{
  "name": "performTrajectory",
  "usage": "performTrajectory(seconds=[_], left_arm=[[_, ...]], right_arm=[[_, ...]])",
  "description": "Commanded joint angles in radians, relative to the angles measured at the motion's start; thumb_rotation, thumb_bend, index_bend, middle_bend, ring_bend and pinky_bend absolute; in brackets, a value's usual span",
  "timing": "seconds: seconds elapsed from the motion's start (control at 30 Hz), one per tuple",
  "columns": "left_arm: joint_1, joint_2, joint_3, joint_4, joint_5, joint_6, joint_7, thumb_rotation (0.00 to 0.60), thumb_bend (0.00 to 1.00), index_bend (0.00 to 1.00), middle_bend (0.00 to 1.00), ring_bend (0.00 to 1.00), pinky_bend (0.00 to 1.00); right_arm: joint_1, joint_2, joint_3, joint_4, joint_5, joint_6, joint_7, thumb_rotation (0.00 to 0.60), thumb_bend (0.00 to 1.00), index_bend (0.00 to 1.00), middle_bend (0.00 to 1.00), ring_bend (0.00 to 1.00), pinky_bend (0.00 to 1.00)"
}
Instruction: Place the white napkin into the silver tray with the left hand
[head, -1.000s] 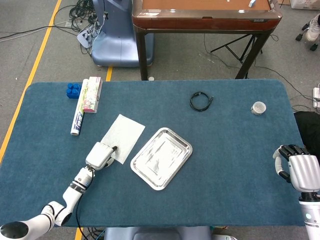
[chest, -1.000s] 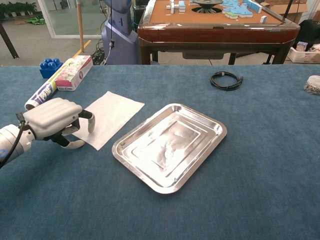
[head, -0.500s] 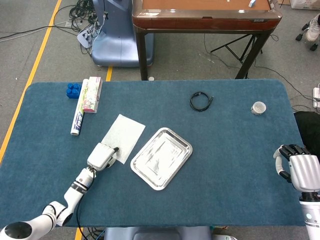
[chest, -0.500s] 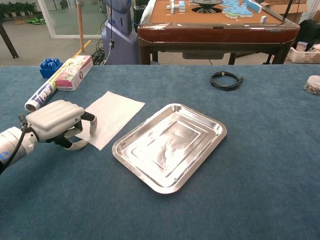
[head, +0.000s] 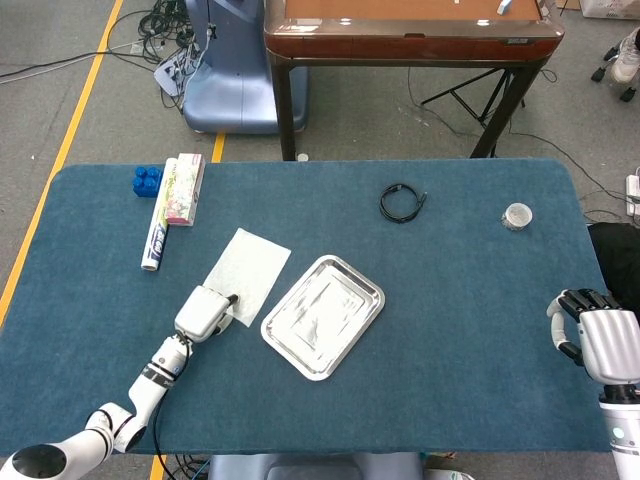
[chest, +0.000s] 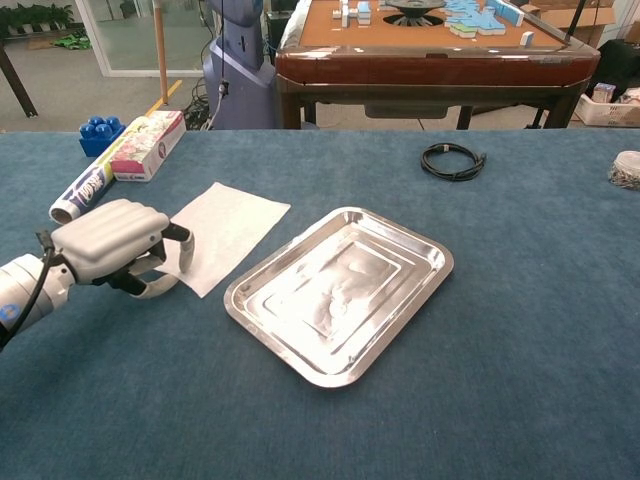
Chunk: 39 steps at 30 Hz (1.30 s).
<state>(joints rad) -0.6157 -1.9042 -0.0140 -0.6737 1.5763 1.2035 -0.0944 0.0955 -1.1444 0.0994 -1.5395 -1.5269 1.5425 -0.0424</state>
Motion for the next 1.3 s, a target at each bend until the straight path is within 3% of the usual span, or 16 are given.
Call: performTrajectory(seconds=[0.03, 0.77, 1.03, 1.3], left_arm=[[0.001, 0.0, -0.003, -0.002, -0.003, 0.003, -0.001, 0.6, 0.4, 0.53, 1.0, 1.0, 1.0], [0.013, 0.057, -0.027, -0.091, -0.019, 0.037, 0.029, 0.6, 0.43, 0.58, 1.0, 1.0, 1.0], [0.007, 0.122, -0.057, -0.229, -0.04, 0.036, 0.074, 0.6, 0.44, 0.59, 1.0, 1.0, 1.0], [-0.006, 0.195, -0.099, -0.44, -0.1, -0.018, 0.192, 0.6, 0.45, 0.61, 1.0, 1.0, 1.0]], right_arm=[[0.0, 0.0, 0.0, 0.001, 0.001, -0.001, -0.001, 0.6, 0.48, 0.55, 0.49, 0.37, 0.45], [0.0, -0.001, 0.0, 0.0, 0.0, 0.0, -0.004, 0.6, 0.48, 0.55, 0.49, 0.37, 0.45], [-0.001, 0.0, 0.002, -0.001, 0.0, 0.003, -0.004, 0.6, 0.48, 0.55, 0.49, 0.37, 0.45], [-0.001, -0.001, 0.001, -0.001, 0.002, 0.0, -0.005, 0.6, 0.48, 0.55, 0.49, 0.37, 0.45]])
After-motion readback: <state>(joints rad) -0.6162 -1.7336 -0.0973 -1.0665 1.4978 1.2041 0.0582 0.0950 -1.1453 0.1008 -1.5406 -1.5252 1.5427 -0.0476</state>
